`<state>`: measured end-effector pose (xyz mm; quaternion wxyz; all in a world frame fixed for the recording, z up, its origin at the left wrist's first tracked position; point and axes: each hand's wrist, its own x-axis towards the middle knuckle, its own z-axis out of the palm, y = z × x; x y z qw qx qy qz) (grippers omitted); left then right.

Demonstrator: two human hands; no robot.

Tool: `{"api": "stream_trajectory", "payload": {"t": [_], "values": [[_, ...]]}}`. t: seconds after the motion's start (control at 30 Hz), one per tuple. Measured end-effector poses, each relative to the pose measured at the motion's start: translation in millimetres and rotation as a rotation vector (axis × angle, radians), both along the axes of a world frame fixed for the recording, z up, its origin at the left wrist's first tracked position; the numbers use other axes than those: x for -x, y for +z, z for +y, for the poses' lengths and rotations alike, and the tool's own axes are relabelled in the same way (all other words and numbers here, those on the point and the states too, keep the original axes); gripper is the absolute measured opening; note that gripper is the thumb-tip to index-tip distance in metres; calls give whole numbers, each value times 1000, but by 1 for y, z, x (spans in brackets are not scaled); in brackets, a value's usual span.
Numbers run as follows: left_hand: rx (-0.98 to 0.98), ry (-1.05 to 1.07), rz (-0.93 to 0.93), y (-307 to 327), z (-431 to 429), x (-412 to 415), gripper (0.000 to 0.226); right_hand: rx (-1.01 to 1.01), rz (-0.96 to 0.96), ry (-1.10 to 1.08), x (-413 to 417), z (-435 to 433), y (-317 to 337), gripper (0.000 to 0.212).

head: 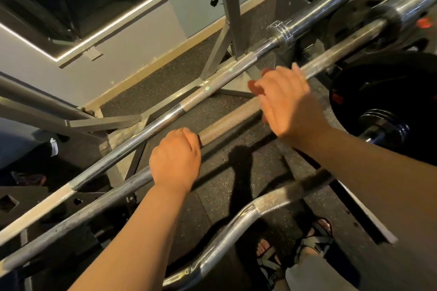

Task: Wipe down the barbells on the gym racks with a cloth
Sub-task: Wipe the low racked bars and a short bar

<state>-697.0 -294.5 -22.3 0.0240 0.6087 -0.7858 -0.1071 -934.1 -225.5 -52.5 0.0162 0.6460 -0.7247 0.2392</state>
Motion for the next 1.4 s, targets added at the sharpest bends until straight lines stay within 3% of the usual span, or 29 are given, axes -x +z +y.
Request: {"api": "stream_trajectory", "payload": {"t": [0.07,0.17,0.23,0.33,0.43,0.5,0.6,0.67,0.77,0.93,1.0,1.1,1.17,1.27,1.4], "values": [[43,-47,5,1,3,4,40,78,-80,-159,14,-1,5,30],[71,-104,3,3,7,19,46,33,-8,-309,-18,-13,7,27],[55,-129,-26,5,3,34,47,-78,42,-219,-45,-16,3,36],[59,-235,-65,4,-4,61,47,-72,5,-42,-50,-9,-9,43],[30,-288,-83,1,-9,78,47,-136,176,66,-17,-9,-5,42],[21,-257,-98,-4,-11,78,43,-103,146,-13,11,-7,-8,39],[30,-219,-63,-6,-8,74,40,65,-106,-224,22,0,0,39],[19,-186,-39,-5,-6,76,41,-52,-4,-346,-2,-7,4,40],[16,-169,-40,-5,-5,77,46,-204,119,-133,-43,-15,-4,45],[14,-177,-65,-3,-5,78,46,-124,131,120,0,-4,-8,46],[11,-168,-62,-2,-4,78,44,-100,116,16,29,-2,-5,42],[19,-155,-38,-2,-3,77,43,-25,-60,-269,50,2,2,41],[24,-154,-25,-3,-3,78,44,-81,-22,-378,32,-3,6,44],[27,-152,-19,-4,-3,78,47,-179,134,-241,-8,-10,3,48],[34,-140,-38,-5,-3,79,49,-171,32,3,8,-2,2,44]]}}
